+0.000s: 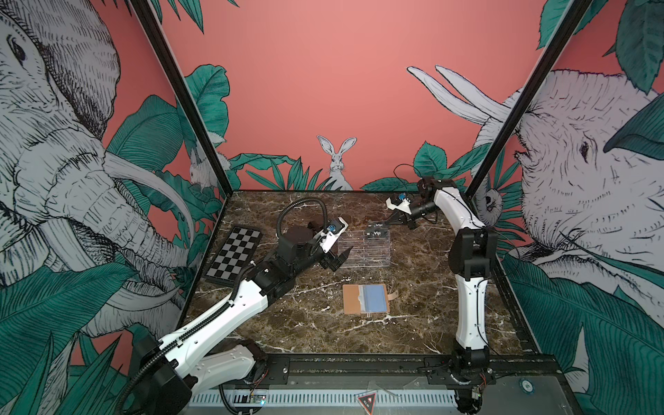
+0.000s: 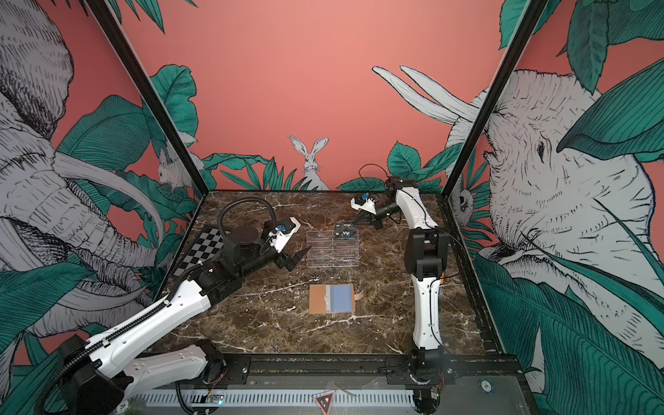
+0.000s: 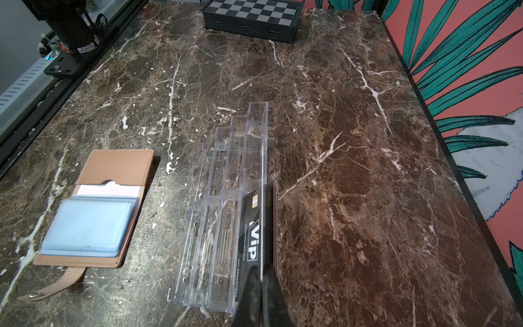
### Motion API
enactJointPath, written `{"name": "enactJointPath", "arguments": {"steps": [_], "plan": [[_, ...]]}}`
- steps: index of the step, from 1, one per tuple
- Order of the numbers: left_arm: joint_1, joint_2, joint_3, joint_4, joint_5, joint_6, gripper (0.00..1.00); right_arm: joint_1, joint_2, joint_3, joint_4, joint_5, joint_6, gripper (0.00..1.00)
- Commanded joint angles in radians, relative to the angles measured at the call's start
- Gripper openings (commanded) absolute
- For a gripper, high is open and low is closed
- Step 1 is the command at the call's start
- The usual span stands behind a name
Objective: Take the credit cards out of the card holder
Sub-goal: Place the credit card in the storage box.
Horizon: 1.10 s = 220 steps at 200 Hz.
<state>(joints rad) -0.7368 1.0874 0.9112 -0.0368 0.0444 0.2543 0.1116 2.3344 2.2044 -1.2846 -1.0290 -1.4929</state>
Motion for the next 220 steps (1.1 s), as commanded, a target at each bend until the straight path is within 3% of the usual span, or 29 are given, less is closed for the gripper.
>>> {"name": "enactJointPath", "arguments": {"steps": [1,220], "plan": [[0.006,-0.009,-0.018,0.026,0.007,-0.006,0.99,0.009,0.022,0.018,-0.032,-0.006,0.002,0.02],[0.005,-0.038,-0.039,0.043,0.029,-0.013,0.99,0.017,0.026,-0.045,-0.028,0.040,0.026,0.05]]}}
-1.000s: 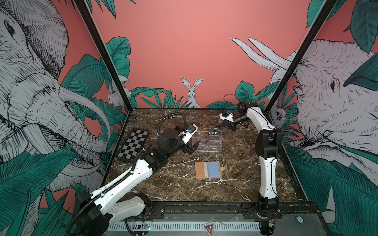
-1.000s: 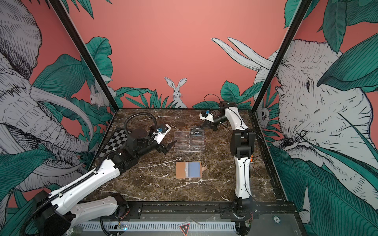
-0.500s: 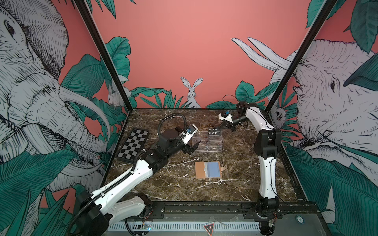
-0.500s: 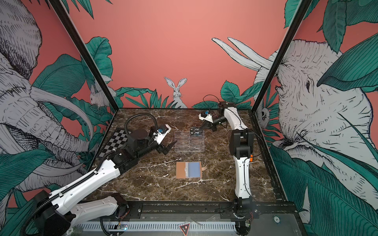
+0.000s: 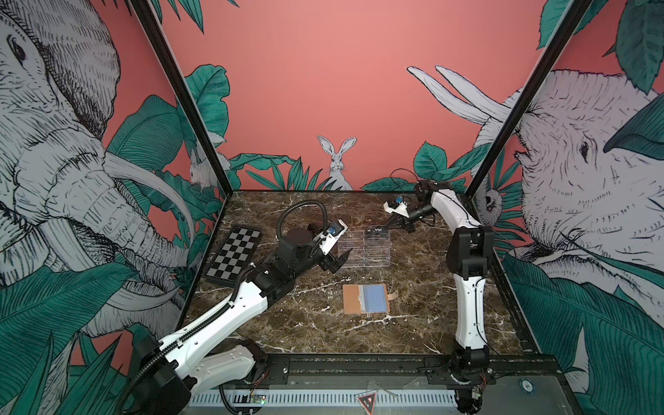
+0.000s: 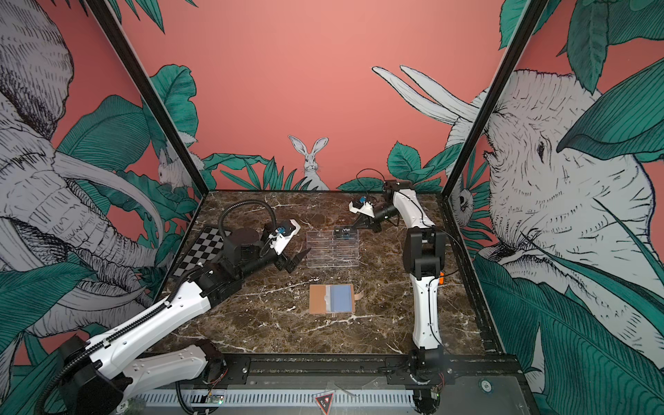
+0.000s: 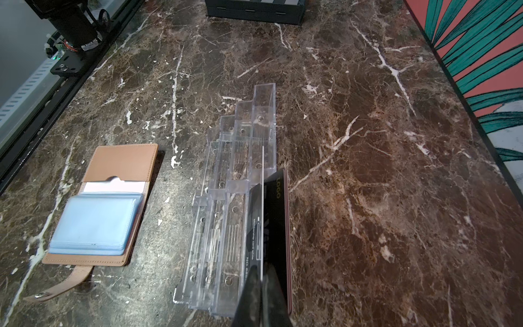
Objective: Take the credit cards out of the card holder
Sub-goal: Place the credit card in the storage box.
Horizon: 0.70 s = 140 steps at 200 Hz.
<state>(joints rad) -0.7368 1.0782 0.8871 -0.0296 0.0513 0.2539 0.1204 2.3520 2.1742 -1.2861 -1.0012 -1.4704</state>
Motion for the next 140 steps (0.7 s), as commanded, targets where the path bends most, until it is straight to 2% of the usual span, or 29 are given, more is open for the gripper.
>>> {"name": "enactJointPath", "arguments": {"steps": [1,44,73,140], "plan": [[0.005,-0.030,-0.015,0.036,0.023,-0.013,0.99,0.008,0.008,-0.015,-0.027,0.012,0.004,0.05],[0.005,-0.034,-0.016,0.035,0.026,-0.012,0.99,0.010,0.007,-0.016,-0.018,0.006,0.016,0.11],[0.007,-0.039,-0.018,0.033,0.026,-0.013,0.99,0.009,0.001,-0.015,-0.007,0.004,0.038,0.31],[0.006,-0.049,-0.028,0.040,0.024,-0.036,0.99,0.006,-0.094,-0.003,0.087,-0.056,0.147,0.48]]}}
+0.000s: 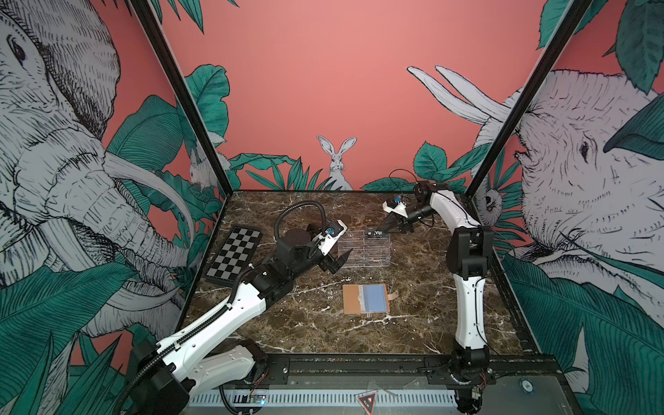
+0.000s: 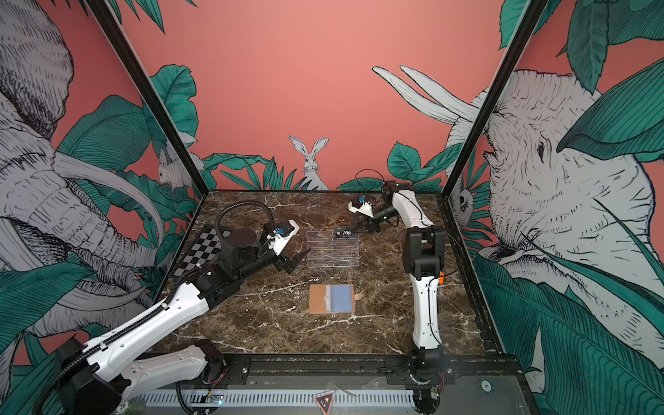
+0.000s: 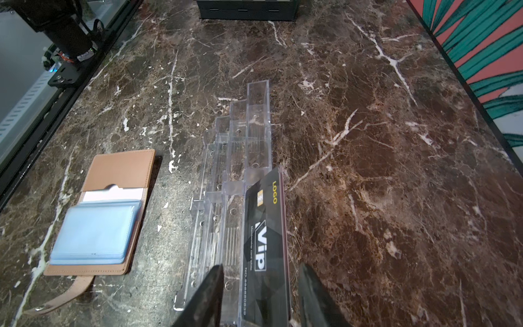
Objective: Take the credit cards out of the card holder
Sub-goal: Place the credit card in the storage box, then touch the credit card in the storage box.
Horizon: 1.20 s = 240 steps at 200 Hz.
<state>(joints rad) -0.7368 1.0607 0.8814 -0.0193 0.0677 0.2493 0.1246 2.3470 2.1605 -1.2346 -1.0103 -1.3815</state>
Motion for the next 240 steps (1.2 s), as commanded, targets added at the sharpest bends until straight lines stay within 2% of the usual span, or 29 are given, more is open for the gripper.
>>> {"name": "enactJointPath", "arguments": {"steps": [1,37,66,87,112,157,240], "plan": [[0.006,-0.031,-0.023,0.031,0.008,-0.032,0.99,0.002,-0.091,0.010,0.037,-0.048,0.060,0.49],[0.006,-0.052,-0.064,0.080,-0.018,-0.066,0.99,-0.007,-0.193,-0.042,0.153,-0.055,0.154,0.55],[0.005,-0.065,-0.077,0.080,-0.026,-0.083,0.99,-0.015,-0.286,-0.231,0.430,0.096,0.404,0.56],[0.006,-0.079,-0.087,0.080,-0.028,-0.087,0.99,-0.020,-0.324,-0.345,0.522,0.207,0.482,0.56],[0.005,-0.089,-0.098,0.083,-0.029,-0.084,0.99,-0.022,-0.357,-0.473,0.670,0.283,0.586,0.56],[0.006,-0.092,-0.099,0.081,-0.030,-0.091,0.99,-0.020,-0.345,-0.523,0.826,0.359,0.765,0.56],[0.005,-0.106,-0.106,0.068,-0.026,-0.094,0.99,-0.006,-0.333,-0.548,0.804,0.394,0.784,0.56]]}}
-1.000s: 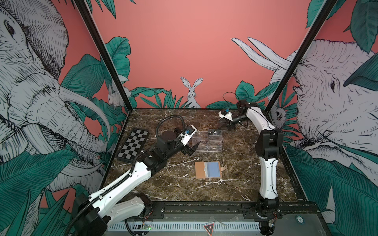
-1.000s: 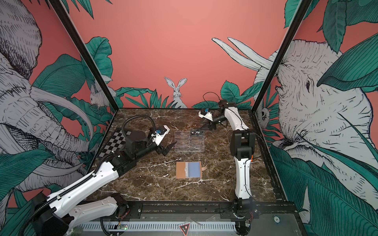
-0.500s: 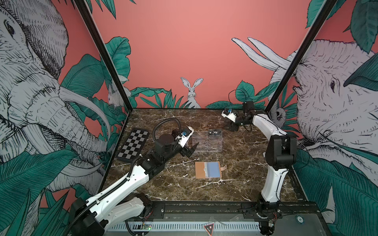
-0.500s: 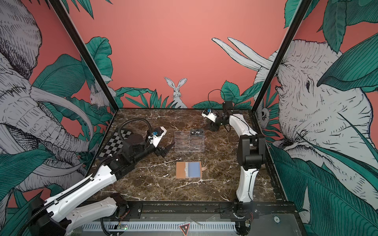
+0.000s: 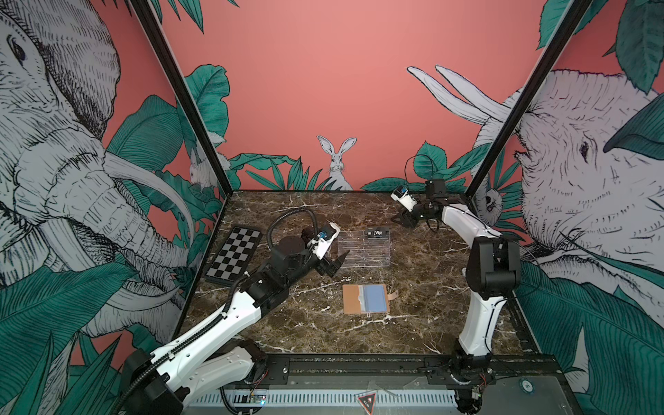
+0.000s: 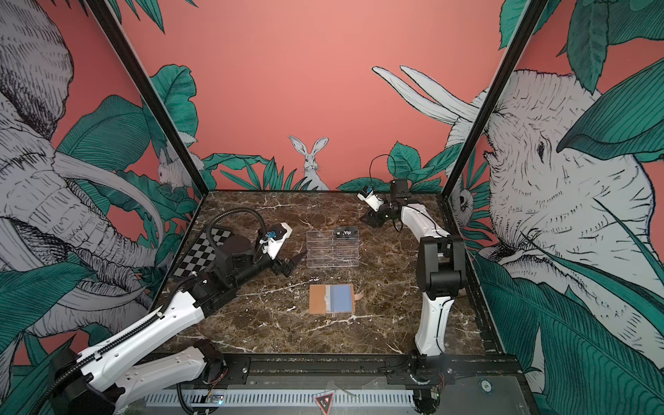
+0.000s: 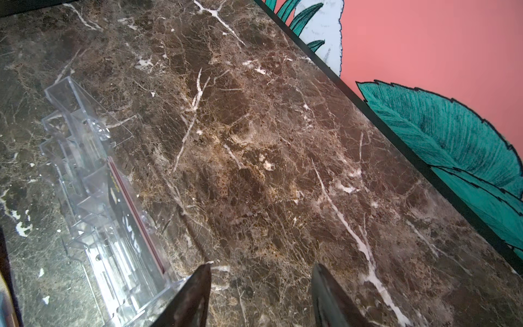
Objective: Take the credit cards out of the card holder
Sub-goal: Touch the credit card in the storage box.
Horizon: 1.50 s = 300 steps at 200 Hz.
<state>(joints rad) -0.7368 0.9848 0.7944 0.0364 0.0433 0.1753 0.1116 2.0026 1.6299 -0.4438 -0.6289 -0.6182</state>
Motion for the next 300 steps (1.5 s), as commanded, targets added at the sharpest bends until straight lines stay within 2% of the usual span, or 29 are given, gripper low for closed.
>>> {"name": "enactJointPath", "arguments": {"steps": [1,134,216,300], "plan": [[0.005,-0.031,-0.019,0.012,-0.002,-0.019,0.99,0.007,0.012,-0.019,0.012,0.013,0.020,0.56],[0.005,-0.057,-0.029,-0.008,0.001,-0.028,0.99,0.052,0.024,-0.037,-0.017,0.012,0.025,0.56],[0.005,-0.079,-0.040,-0.014,-0.007,-0.030,0.99,0.084,-0.001,-0.061,0.000,0.092,0.149,0.56],[0.005,-0.086,-0.045,-0.020,-0.008,-0.033,0.99,0.098,-0.003,-0.052,0.002,0.146,0.177,0.57]]}}
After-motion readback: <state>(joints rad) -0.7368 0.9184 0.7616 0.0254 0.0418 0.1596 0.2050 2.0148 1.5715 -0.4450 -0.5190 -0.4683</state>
